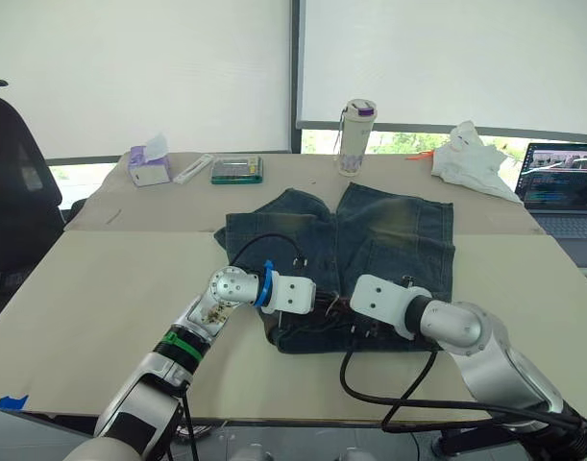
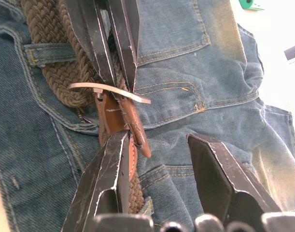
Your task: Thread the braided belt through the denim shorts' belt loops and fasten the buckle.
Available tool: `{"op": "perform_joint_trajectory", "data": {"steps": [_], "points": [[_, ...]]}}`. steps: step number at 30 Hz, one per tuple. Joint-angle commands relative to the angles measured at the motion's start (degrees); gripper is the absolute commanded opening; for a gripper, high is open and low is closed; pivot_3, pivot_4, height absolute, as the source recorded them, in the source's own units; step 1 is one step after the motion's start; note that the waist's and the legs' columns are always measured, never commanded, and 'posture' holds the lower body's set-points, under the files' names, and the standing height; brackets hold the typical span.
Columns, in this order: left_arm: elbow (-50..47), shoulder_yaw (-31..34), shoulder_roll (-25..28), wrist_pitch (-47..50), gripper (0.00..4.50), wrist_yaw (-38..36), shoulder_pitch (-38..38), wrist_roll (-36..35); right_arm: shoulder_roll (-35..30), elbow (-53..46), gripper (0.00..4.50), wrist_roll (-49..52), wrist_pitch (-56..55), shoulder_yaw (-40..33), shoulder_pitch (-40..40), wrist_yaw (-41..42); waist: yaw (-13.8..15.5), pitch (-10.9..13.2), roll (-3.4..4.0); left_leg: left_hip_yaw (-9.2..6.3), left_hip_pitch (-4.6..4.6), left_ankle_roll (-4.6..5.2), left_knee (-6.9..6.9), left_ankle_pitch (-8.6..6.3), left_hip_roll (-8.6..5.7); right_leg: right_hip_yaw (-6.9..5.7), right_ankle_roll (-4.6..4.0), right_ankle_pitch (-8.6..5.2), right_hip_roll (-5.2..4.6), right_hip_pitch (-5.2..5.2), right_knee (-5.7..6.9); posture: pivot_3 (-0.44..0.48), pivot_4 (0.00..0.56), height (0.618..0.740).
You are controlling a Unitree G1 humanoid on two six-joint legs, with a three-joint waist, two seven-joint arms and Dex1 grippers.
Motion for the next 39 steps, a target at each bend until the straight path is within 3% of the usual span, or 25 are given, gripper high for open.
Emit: {"op": "perform_joint_trajectory", "data": {"steps": [1, 2, 5, 9, 12, 15, 18, 20, 23, 26, 34, 39], "points": [[-2.5, 0.2, -0.5, 0.1, 0.0, -0.1, 0.0, -1.4, -0.7, -0.8, 2.1, -1.2, -1.7, 0.2, -1.1, 0.8, 0.0, 0.0, 0.0, 0.0, 0.0, 0.0, 0.0, 0.0, 0.0, 0.0, 0.0, 0.0, 0.0, 0.0, 0.0, 0.0, 0.15, 0.74], [-2.7, 0.2, -0.5, 0.2, 0.0, -0.1, 0.0, -1.5, -0.7, -0.8, 2.1, -1.3, -1.8, 0.3, -1.0, 0.9, 0.0, 0.0, 0.0, 0.0, 0.0, 0.0, 0.0, 0.0, 0.0, 0.0, 0.0, 0.0, 0.0, 0.0, 0.0, 0.0, 0.15, 0.74], [-2.9, 0.1, -0.7, 0.3, 0.0, 0.0, 0.1, -1.4, -0.7, -0.6, 1.37, -1.7, -2.4, 0.6, -0.4, 1.1, 0.0, 0.0, 0.0, 0.0, 0.0, 0.0, 0.0, 0.0, 0.0, 0.0, 0.0, 0.0, 0.0, 0.0, 0.0, 0.0, 0.15, 0.74], [-3.1, 0.1, -0.9, 0.5, 0.0, 0.0, 0.2, -1.7, -0.4, -0.5, 0.03, -1.9, -3.1, 0.9, 0.0, 1.5, 0.0, 0.0, 0.0, 0.0, 0.0, 0.0, 0.0, 0.0, 0.0, 0.0, 0.0, 0.0, 0.0, 0.0, 0.0, 0.0, 0.15, 0.74], [-4.2, 0.8, -0.9, 3.4, 0.0, -1.6, 0.5, -3.9, -0.6, -0.5, 0.03, -2.0, -3.3, 0.8, 0.4, 1.6, 0.0, 0.0, 0.0, 0.0, 0.0, 0.0, 0.0, 0.0, 0.0, 0.0, 0.0, 0.0, 0.0, 0.0, 0.0, 0.0, 0.15, 0.74], [-9.9, 5.6, -1.4, 21.5, 0.99, -4.8, 0.6, -14.9, -1.1, -1.1, 0.0, -2.0, -3.4, 0.0, 1.6, 1.7, -0.1, 0.0, 0.0, -0.01, 0.0, 0.0, 0.0, 0.0, 0.01, -0.01, 0.0, 0.0, 0.01, 0.0, 0.0, 0.0, 0.15, 0.74], [-18.0, 10.3, 1.8, 45.1, 2.02, -8.3, 0.3, -28.2, -2.1, -2.1, 0.0, -1.7, -3.4, -1.9, 3.5, 1.7, -0.4, 0.0, 0.0, -0.07, -0.08, 0.01, 0.06, 0.0, 0.04, -0.06, 0.01, -0.01, 0.03, -0.02, 0.02, 0.0, 0.15, 0.74], [-22.4, 11.3, 5.2, 54.9, 2.02, -11.2, 2.0, -33.7, -2.6, -2.5, 0.0, -1.4, -3.5, -3.3, 4.9, 1.6, -0.7, 0.0, 0.01, -0.07, -0.05, 0.03, 0.06, -0.02, 0.06, -0.07, 0.04, -0.02, 0.04, -0.01, 0.04, 0.0, 0.15, 0.74], [-25.8, 10.3, 8.5, 61.1, 1.05, -12.9, 4.8, -36.1, -2.8, -2.9, 0.0, -1.0, -3.7, -4.6, 6.1, 1.7, -0.8, 0.0, 0.05, -0.07, 0.1, 0.05, 0.04, -0.03, 0.09, -0.06, 0.05, -0.03, 0.06, 0.06, 0.05, 0.0, 0.15, 0.74], [-24.5, 8.2, 9.3, 57.8, 0.07, -11.1, 9.0, -32.0, -2.9, -3.7, 0.0, -0.5, -3.5, -5.9, 7.3, 1.7, -0.7, 0.0, 0.07, -0.06, 0.14, 0.04, 0.04, -0.03, 0.09, -0.05, 0.04, -0.04, 0.05, 0.1, 0.05, 0.0, 0.15, 0.74], [-14.8, 0.1, 9.4, 39.7, 0.02, -4.8, 14.9, -15.3, -4.6, -5.6, 0.0, -0.1, -2.9, -9.7, 10.5, 2.1, 0.7, -0.1, 0.09, -0.05, 0.06, 0.03, 0.04, -0.03, 0.06, 0.0, 0.01, -0.02, -0.08, 0.1, -0.07, 0.0, 0.15, 0.74], [-8.4, 0.2, 9.2, 34.8, 0.02, -3.0, 15.4, -12.8, -11.2, -6.1, 0.0, -0.4, -5.2, -24.1, 22.1, 3.4, 1.4, -0.3, 0.31, -0.04, 0.07, 0.04, 0.04, -0.05, 0.04, 0.0, 0.01, -0.03, -0.26, 0.19, -0.17, 0.0, 0.15, 0.74]]}}
